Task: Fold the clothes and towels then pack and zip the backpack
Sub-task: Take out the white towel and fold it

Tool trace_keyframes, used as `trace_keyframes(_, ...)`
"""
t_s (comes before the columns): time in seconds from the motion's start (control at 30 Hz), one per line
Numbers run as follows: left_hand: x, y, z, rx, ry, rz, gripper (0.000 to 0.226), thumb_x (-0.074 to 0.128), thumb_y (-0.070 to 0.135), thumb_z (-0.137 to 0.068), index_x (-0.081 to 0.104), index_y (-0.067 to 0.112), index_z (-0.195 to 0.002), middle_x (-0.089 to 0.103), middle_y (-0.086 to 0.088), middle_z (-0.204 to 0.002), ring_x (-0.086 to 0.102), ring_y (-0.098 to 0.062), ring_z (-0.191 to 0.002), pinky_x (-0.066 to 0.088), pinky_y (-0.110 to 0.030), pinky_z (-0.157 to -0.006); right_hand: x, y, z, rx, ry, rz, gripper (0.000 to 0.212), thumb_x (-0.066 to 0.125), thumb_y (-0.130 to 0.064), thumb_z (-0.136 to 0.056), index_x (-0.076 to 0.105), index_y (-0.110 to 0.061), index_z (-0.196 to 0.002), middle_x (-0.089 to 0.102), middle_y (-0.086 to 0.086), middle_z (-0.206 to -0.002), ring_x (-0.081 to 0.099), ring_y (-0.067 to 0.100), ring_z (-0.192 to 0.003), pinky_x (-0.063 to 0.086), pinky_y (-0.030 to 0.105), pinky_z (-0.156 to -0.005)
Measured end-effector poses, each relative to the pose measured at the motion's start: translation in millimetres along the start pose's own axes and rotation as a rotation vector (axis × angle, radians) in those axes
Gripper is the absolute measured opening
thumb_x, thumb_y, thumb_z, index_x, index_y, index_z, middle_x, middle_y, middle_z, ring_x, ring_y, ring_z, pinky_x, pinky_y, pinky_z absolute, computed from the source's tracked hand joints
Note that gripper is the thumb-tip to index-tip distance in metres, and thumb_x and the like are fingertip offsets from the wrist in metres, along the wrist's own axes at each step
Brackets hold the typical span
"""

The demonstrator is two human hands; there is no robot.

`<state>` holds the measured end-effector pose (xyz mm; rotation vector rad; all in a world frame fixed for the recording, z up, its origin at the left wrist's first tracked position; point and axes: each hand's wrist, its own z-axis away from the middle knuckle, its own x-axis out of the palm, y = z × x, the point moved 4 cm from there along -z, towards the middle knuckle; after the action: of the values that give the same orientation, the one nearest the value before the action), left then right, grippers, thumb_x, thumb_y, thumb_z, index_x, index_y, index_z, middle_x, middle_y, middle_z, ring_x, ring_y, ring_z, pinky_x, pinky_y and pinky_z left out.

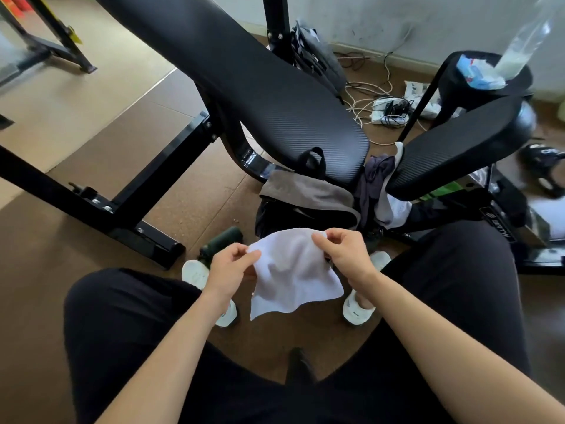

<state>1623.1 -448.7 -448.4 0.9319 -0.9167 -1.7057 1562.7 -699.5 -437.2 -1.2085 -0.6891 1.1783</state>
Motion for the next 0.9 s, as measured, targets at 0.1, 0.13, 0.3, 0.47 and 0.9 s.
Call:
trace_keyframes(0.1,19.2,5.4,11.2,0.037,-0.072,-0.039,0.017,0.074,0.023,-0.094,0.071,0.008,-0.088,0.069,-0.02,-0.086,0.067,-0.026,-0.078,0.058,-0.039,-0.075,16.6,-3.0,10.6,-0.065,-0.103,0.058,0.039,0.067,-0.029,-0.097,0.067,0.003,-0.075,0.065,0.024,-0.074,0.058,0.023,-0.064,0.051,0.032,-0.06)
trace_keyframes(0.13,24.4,6.6,13.5,0.045,-0.09,-0.04,0.017,0.073,0.021,-0.094,0.07,0.005,-0.09,0.069,-0.022,-0.088,0.068,-0.028,-0.078,0.06,-0.039,-0.076,20.0,-2.8,12.4,-0.079,-0.118,0.08,0.035,0.067,-0.029,-0.097,0.071,-0.001,-0.076,0.068,0.021,-0.076,0.062,0.027,-0.066,0.054,0.035,-0.064)
trace_keyframes(0.3,37.3,4.9,17.9,0.064,-0.161,-0.07,0.017,0.072,0.016,-0.094,0.069,0.0,-0.093,0.071,-0.021,-0.092,0.071,-0.037,-0.091,0.063,-0.045,-0.083,31.6,-2.9,17.9,-0.131,-0.188,0.162,0.02,0.068,-0.024,-0.097,0.078,-0.012,-0.084,0.072,0.008,-0.074,0.062,0.012,-0.064,0.052,0.026,-0.063)
trace_keyframes(0.47,41.0,2.9,19.6,0.054,-0.18,-0.037,0.013,0.074,0.012,-0.093,0.069,0.001,-0.09,0.072,-0.024,-0.093,0.073,-0.038,-0.091,0.063,-0.047,-0.084,37.4,-1.5,18.6,-0.163,-0.216,0.209,0.016,0.069,-0.026,-0.097,0.08,-0.017,-0.091,0.073,0.001,-0.072,0.06,0.009,-0.061,0.047,0.022,-0.057)
trace_keyframes(0.9,39.0,8.7,22.7,0.098,-0.202,-0.011,0.022,0.064,0.019,-0.1,0.083,0.01,-0.095,0.078,-0.009,-0.09,0.074,-0.026,-0.094,0.061,-0.032,-0.081,45.6,-5.9,24.5,-0.336,-0.208,0.391,0.026,0.082,-0.03,-0.083,0.074,-0.02,-0.105,0.065,-0.009,-0.097,0.063,0.008,-0.087,0.056,0.022,-0.074)
